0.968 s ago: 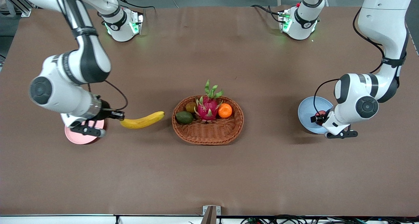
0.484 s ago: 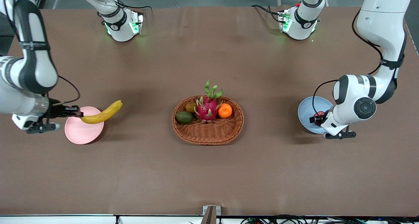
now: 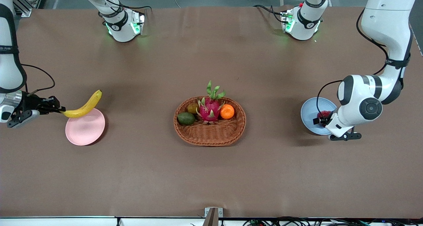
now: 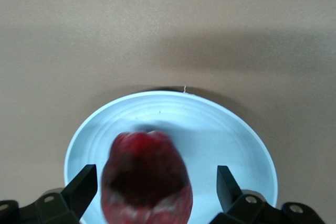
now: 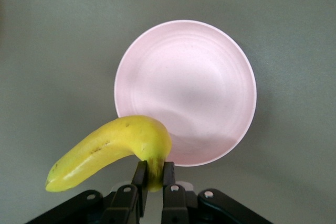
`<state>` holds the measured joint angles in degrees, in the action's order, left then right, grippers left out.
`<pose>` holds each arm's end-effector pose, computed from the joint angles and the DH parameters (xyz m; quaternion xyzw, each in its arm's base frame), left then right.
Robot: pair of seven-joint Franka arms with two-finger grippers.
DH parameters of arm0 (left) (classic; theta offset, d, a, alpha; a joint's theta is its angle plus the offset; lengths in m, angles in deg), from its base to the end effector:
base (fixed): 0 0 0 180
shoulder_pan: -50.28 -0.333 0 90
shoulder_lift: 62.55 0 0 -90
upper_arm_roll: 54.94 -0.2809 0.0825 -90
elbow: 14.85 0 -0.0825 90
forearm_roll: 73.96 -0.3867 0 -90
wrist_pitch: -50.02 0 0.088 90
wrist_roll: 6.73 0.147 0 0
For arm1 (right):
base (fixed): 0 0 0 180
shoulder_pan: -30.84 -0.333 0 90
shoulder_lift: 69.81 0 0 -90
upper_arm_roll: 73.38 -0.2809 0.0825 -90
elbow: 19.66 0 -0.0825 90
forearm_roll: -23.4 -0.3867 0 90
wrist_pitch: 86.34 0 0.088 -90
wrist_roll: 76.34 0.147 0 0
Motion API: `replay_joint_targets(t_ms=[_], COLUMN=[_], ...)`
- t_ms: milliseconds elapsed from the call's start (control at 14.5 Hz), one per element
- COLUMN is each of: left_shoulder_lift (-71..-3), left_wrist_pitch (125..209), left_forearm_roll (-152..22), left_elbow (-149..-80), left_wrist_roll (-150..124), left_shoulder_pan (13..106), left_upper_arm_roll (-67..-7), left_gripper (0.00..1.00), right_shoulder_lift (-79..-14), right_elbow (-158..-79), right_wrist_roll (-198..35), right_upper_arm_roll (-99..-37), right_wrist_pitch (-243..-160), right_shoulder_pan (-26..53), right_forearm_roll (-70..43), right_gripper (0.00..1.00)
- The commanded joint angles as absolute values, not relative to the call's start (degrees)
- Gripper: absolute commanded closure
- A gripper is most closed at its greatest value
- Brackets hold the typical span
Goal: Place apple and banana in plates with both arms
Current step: 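Lower the apple onto the blue plate while the banana lowers onto pink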
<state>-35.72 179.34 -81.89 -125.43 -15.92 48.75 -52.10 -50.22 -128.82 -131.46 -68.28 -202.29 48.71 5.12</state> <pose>0.5898 -0.0062 0.1602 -0.9965 -0.0229 0.0658 0.0452 0.5467 -0.1998 0.2330 -0.9681 -0.1915 0.0091 0.1610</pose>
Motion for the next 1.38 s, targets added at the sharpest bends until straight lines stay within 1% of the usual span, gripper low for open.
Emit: replay_joint_targets(t_ms=[0, 207, 346, 484, 691, 968, 1106, 1175, 1244, 1313], left_shoulder_lift=[-41.62, -47.07, -50.41, -53.75, -57.27, -61.32, -61.76, -61.76, -61.76, -61.76], left_wrist_pitch=[174.57, 173.94, 173.68, 171.58, 166.75, 165.59, 165.59, 165.51, 165.51, 165.51], left_forearm_roll=[-82.40, -81.96, -80.57, -77.84, -77.48, -77.48, -76.35, -75.64, -75.55, -75.55], left_elbow=[-125.59, -125.50, -125.50, -124.72, -123.48, -123.48, -123.04, -122.43, -121.99, -120.94], left_wrist_roll=[-16.75, -16.49, -16.31, -15.79, -15.70, -15.61, -15.61, -15.61, -15.61, -15.61], left_shoulder_pan=[48.35, 48.26, 48.35, 48.35, 48.44, 48.52, 48.79, 48.53, 48.44, 48.35], left_upper_arm_roll=[-51.43, -51.25, -51.25, -51.25, -51.25, -51.25, -50.29, -49.07, -48.79, -48.79], left_gripper=[0.00, 0.00, 0.00, 0.00, 0.00, 0.00, 0.00, 0.00, 0.00, 0.00], right_shoulder_lift=[-47.14, -43.54, -41.43, -40.10, -37.47, -34.74, -34.30, -34.04, -33.95, -33.60], right_elbow=[-128.56, -125.94, -124.09, -123.03, -120.75, -117.23, -116.87, -116.61, -116.00, -115.47], right_wrist_roll=[-136.97, -140.84, -140.94, -141.02, -141.11, -141.29, -141.29, -141.29, -141.20, -141.11], right_upper_arm_roll=[-69.51, -69.51, -69.51, -69.51, -69.51, -69.51, -69.51, -69.51, -69.51, -69.51], right_wrist_pitch=[-204.55, -204.55, -204.46, -204.46, -204.38, -204.11, -204.11, -204.20, -204.20, -204.20], right_shoulder_pan=[50.87, 51.84, 52.54, 52.90, 54.38, 55.44, 55.80, 55.80, 55.80, 55.80], right_forearm_roll=[0.65, -5.33, -6.57, -8.32, -9.82, -10.09, -10.18, -10.18, -10.18, -10.18], right_gripper=[1.00, 1.00, 1.00, 1.00, 1.00, 1.00, 0.99, 0.95, 0.79, 0.52])
